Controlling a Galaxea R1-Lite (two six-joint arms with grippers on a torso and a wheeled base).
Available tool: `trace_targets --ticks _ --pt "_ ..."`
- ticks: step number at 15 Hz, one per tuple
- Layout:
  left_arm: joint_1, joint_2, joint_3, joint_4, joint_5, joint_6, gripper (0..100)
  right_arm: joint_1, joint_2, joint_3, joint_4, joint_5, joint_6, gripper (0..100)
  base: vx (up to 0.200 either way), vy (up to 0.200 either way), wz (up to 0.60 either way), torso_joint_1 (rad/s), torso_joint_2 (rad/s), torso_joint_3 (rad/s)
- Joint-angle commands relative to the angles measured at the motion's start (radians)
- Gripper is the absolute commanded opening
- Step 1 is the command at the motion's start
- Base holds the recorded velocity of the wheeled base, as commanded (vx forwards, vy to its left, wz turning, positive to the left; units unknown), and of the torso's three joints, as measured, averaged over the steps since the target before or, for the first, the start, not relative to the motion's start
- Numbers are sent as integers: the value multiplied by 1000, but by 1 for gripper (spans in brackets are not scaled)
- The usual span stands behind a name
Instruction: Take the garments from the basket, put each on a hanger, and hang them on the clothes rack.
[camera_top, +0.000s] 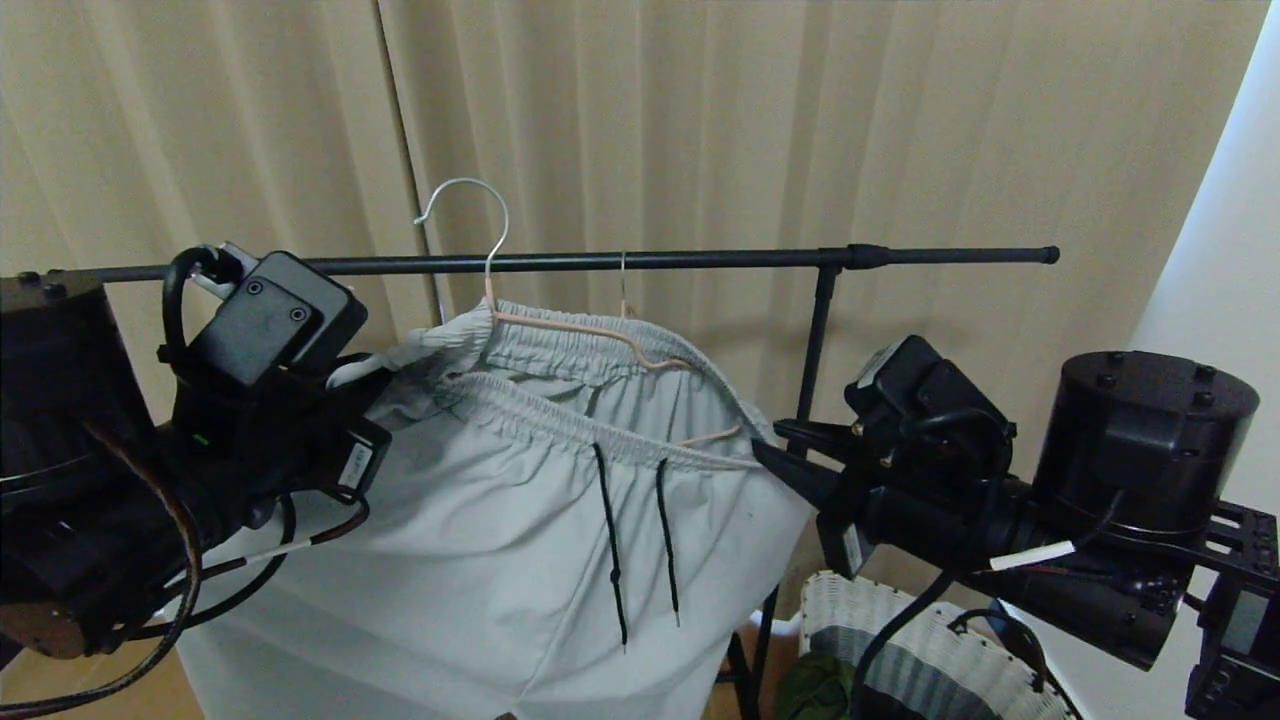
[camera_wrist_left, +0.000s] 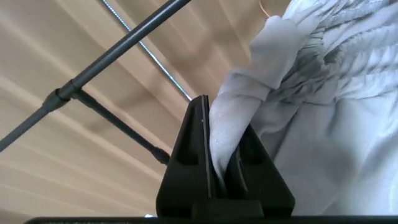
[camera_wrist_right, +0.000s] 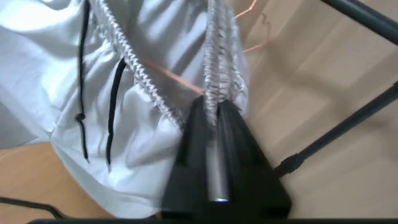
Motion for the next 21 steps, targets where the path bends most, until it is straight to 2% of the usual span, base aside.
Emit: trace_targets --ticks 1,6,11,14,18,21 --pt "-5 3 1 -2 -7 -1 0 3 -2 0 -4 -1 -2 100 0 0 0 0 0 0" --pt "-101 1 9 -10 -24 -29 0 0 7 -51 -16 6 -88 100 0 0 0 0 0 0" --pt "-124 1 13 -37 -124 -1 0 0 61 -146 -13 8 -152 100 0 0 0 0 0 0" --pt "-130 -3 15 -57 -188 75 0 0 105 -188 -8 8 -162 100 0 0 0 0 0 0" --pt "-130 0 53 -139 -226 140 0 0 140 -191 -12 8 -166 100 0 0 0 0 0 0" --pt "-134 -5 78 -160 -231 164 0 3 148 -192 -13 9 -168 100 0 0 0 0 0 0"
